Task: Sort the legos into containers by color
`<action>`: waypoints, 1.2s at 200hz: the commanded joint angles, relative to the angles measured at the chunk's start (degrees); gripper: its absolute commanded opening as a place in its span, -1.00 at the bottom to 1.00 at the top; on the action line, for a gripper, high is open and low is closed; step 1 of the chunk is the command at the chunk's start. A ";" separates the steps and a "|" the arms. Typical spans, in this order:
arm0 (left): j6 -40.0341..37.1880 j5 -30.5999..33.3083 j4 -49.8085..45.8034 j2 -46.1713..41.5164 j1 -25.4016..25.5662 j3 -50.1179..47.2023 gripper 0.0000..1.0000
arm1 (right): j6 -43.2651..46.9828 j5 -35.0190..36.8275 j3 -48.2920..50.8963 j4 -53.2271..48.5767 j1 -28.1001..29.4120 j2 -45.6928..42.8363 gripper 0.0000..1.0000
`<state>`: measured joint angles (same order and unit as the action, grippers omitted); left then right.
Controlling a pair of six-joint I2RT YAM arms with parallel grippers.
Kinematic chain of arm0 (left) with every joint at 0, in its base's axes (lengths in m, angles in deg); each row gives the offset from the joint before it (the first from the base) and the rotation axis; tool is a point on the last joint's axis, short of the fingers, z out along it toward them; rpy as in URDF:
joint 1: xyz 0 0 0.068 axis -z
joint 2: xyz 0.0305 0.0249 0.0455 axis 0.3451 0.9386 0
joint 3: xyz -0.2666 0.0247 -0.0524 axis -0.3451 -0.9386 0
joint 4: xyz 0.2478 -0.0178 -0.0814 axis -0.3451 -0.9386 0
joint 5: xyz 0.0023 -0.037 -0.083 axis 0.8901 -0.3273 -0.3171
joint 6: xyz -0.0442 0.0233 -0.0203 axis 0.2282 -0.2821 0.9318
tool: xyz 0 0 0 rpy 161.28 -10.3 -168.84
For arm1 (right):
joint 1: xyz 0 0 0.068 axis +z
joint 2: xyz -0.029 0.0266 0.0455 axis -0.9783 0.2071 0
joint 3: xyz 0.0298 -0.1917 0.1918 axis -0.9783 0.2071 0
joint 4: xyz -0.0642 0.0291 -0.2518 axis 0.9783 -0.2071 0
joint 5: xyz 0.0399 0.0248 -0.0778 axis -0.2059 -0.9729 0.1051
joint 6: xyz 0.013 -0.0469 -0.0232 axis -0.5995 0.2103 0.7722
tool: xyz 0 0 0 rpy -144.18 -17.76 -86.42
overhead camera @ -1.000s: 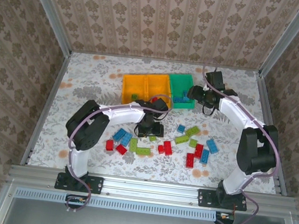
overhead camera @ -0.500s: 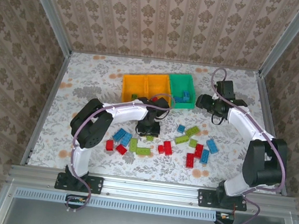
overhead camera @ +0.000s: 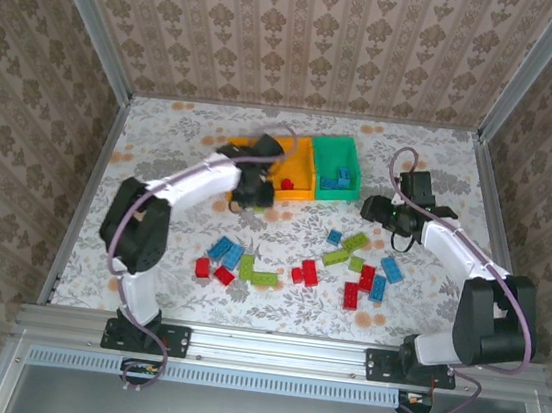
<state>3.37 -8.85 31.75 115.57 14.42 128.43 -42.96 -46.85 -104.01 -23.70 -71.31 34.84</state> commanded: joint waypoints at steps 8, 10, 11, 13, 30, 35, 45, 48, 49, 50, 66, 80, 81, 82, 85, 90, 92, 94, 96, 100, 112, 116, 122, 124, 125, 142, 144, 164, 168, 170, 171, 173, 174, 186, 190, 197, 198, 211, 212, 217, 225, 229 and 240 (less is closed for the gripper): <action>-9.22 2.86 -1.12 -3.40 -3.59 4.32 -0.34 | 0.32 -2.27 1.03 1.46 1.58 -1.38 0.42; -9.44 2.87 -1.08 -3.39 -3.89 4.44 -0.34 | 0.43 -2.30 1.07 1.46 1.75 -1.38 0.42; -9.58 2.79 -1.06 -3.39 -4.05 4.59 -0.34 | 0.42 -2.35 1.08 1.43 1.86 -1.38 0.42; -9.81 2.77 -0.98 -3.35 -4.38 4.79 -0.34 | 0.50 -2.39 1.15 1.37 2.04 -1.40 0.42; -12.24 1.01 0.30 -1.98 -7.49 5.88 -0.34 | 0.98 -1.71 0.84 0.34 4.09 -1.38 0.42; -12.94 0.45 0.40 -1.21 -8.11 6.38 -0.34 | 1.09 -1.24 0.67 -0.09 4.86 -1.38 0.42; -14.09 -1.19 -0.03 0.98 -10.65 8.00 -0.35 | 1.26 0.24 0.17 -1.14 6.30 -1.38 0.42; -14.36 -1.53 -0.25 1.61 -11.06 8.52 -0.35 | 1.18 0.68 0.06 -1.53 6.71 -1.34 0.42; -14.41 -1.70 -0.34 1.79 -11.19 8.61 -0.35 | 1.19 0.90 0.04 -1.60 6.79 -1.32 0.42; -14.48 -1.87 -0.38 2.01 -11.34 8.79 -0.35 | 1.20 1.05 -0.01 -1.73 6.88 -1.30 0.42; -16.03 -3.67 0.16 4.59 -12.53 10.34 -0.35 | -0.35 2.40 0.18 -2.30 7.99 -1.20 0.43; -16.98 -4.13 1.19 6.25 -13.37 11.05 -0.34 | -2.39 2.33 0.81 -2.07 8.12 -1.38 0.43; -17.04 -4.19 1.26 6.30 -13.44 11.15 -0.34 | -2.53 2.34 0.82 -2.09 8.16 -1.38 0.43; -17.16 -4.21 1.30 6.47 -13.52 11.15 -0.34 | -2.64 2.34 0.91 -2.06 8.18 -1.38 0.43; -17.24 -4.38 1.60 6.84 -13.85 11.30 -0.34 | -2.95 2.33 1.06 -2.03 8.35 -1.38 0.43; -17.40 -4.73 1.96 7.31 -14.22 11.56 -0.34 | -3.46 2.39 1.17 -2.10 8.55 -1.40 0.43; -17.48 -4.91 2.13 7.57 -14.40 11.68 -0.34 | -3.63 2.42 1.26 -2.04 8.73 -1.39 0.43; -17.52 -5.16 2.28 7.83 -14.57 11.75 -0.35 | -3.76 2.49 1.39 -2.03 8.79 -1.36 0.43; -17.58 -5.31 2.43 8.03 -14.77 11.81 -0.34 | -3.93 2.58 1.47 -2.05 8.90 -2.30 0.43; -17.75 -5.69 2.87 8.34 -15.02 11.94 -0.35 | -4.25 2.79 1.61 -2.10 9.18 -3.40 0.43; -18.22 -6.66 3.64 9.61 -15.83 12.68 -0.34 | -4.88 3.53 2.08 -2.28 10.17 -4.27 0.43; -18.41 -6.83 3.80 10.02 -16.01 13.02 -0.34 | -4.97 3.83 2.22 -2.35 10.43 -4.50 0.43; -18.81 -7.22 4.02 10.57 -16.30 13.46 -0.34 | -5.27 4.16 2.42 -2.70 10.95 -4.77 0.43; -18.95 -7.36 4.05 10.80 -16.32 13.62 -0.34 | -5.34 4.23 2.47 -2.81 11.06 -4.82 0.43; -19.04 -7.43 4.06 10.91 -16.37 13.71 -0.34 | -5.34 4.23 2.47 -2.81 11.06 -4.82 0.43; -19.77 -7.99 4.21 12.26 -16.76 14.80 -0.33 | -5.81 4.47 2.58 -3.81 12.14 -4.90 0.43; -19.81 -8.10 4.17 12.36 -16.77 14.90 -0.33 | -5.93 4.48 2.58 -3.90 12.22 -4.92 0.43; -20.27 -8.77 4.85 12.86 -16.99 14.85 -0.29 | -6.63 5.42 2.83 -4.78 13.30 -5.00 0.43; -20.28 -8.84 4.85 12.94 -17.00 14.77 -0.29 | -6.71 5.61 2.79 -4.90 13.37 -5.11 0.43; -20.27 -8.88 4.92 12.93 -17.02 14.72 -0.28 | -6.83 5.73 2.76 -5.04 13.56 -5.12 0.43; -20.26 -8.89 4.97 12.94 -17.03 14.70 -0.28 | -6.90 5.75 2.76 -5.07 13.56 -5.14 0.43; -20.31 -8.96 5.08 12.95 -17.05 14.64 -0.27 | -6.97 5.94 2.78 -5.18 13.63 -5.16 0.43; -20.37 -9.06 5.14 12.95 -17.04 14.61 -0.27 | -6.97 5.94 2.78 -5.18 13.63 -5.16 0.43; -20.27 -9.47 5.54 12.81 -17.03 14.14 -0.24 | -7.25 6.37 2.84 -5.53 14.03 -5.54 0.43; -20.28 -9.64 5.77 12.78 -17.03 14.00 -0.23 | -7.24 6.50 2.81 -5.65 14.08 -5.66 0.44; -20.18 -10.15 6.08 12.65 -17.04 13.80 -0.21 | -7.37 6.72 2.89 -5.91 14.25 -5.92 0.44; -20.18 -10.19 6.08 12.63 -17.03 13.75 -0.20 | -7.30 6.77 2.91 -5.90 14.26 -5.94 0.44; -20.10 -10.70 6.51 12.37 -16.95 13.27 -0.17 | -7.15 6.91 3.01 -6.18 14.50 -6.42 0.45; -20.09 -10.72 6.56 12.35 -16.94 13.22 -0.16 | -7.11 6.91 3.06 -6.17 14.52 -6.45 0.45; -20.01 -10.74 6.76 12.27 -16.94 12.95 -0.15 | -6.96 6.81 3.19 -6.20 14.66 -6.64 0.48; -19.96 -11.04 7.19 12.00 -16.94 12.56 -0.11 | -6.57 6.58 3.27 -6.24 14.87 -6.78 0.49; -19.84 -11.10 7.39 11.86 -16.94 12.31 -0.08 | -6.51 6.45 3.28 -6.37 14.93 -6.77 0.50; -19.73 -11.63 8.21 11.36 -16.90 11.44 0.02 | -6.03 6.38 3.22 -6.74 15.20 -6.68 0.53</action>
<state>-15.62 -18.49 38.26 127.77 -2.27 141.61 -49.39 -41.80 -101.38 -27.92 -56.88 29.51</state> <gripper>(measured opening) 0.461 0.750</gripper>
